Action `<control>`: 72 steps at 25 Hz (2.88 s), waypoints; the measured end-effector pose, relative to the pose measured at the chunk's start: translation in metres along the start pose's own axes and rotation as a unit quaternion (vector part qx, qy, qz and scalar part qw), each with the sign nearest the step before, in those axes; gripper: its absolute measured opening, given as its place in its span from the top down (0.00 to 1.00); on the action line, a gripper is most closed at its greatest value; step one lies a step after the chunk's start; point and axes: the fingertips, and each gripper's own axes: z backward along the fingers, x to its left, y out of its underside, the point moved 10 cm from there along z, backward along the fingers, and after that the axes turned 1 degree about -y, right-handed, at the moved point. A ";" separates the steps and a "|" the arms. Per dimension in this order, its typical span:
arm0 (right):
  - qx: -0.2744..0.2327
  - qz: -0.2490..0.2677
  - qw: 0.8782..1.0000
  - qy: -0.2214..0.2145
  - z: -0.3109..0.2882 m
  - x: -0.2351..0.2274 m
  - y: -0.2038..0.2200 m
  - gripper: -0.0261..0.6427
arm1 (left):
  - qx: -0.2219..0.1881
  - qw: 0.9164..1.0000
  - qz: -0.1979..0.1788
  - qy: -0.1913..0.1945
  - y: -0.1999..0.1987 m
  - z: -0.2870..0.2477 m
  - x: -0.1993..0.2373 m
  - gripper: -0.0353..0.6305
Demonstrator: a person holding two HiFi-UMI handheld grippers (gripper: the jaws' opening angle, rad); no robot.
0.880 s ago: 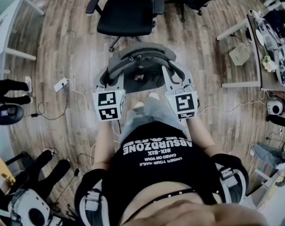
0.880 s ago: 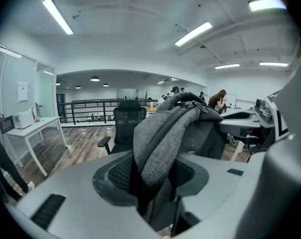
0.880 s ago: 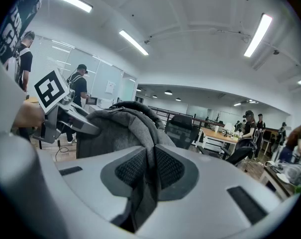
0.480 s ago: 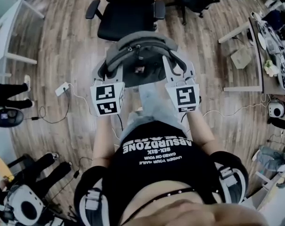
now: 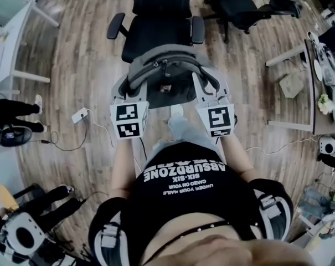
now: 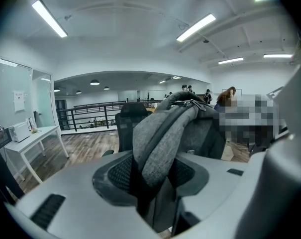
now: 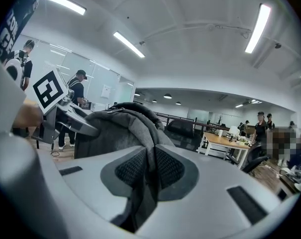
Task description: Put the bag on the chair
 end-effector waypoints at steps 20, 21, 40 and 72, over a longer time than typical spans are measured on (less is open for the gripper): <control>-0.025 0.023 0.999 -0.026 -0.140 -0.103 -0.009 0.86 | -0.023 0.999 0.025 -0.031 -0.061 -0.136 0.028 0.68; -0.026 0.024 0.999 -0.027 -0.145 -0.106 -0.010 0.86 | -0.022 0.999 0.026 -0.030 -0.064 -0.141 0.030 0.68; 0.066 -0.002 0.996 -0.055 -0.279 -0.132 -0.003 0.86 | 0.030 0.999 0.032 0.021 -0.075 -0.256 0.109 0.68; 0.048 -0.022 0.998 0.038 -0.437 -0.203 -0.058 0.86 | 0.003 0.995 -0.014 0.099 -0.192 -0.417 0.211 0.68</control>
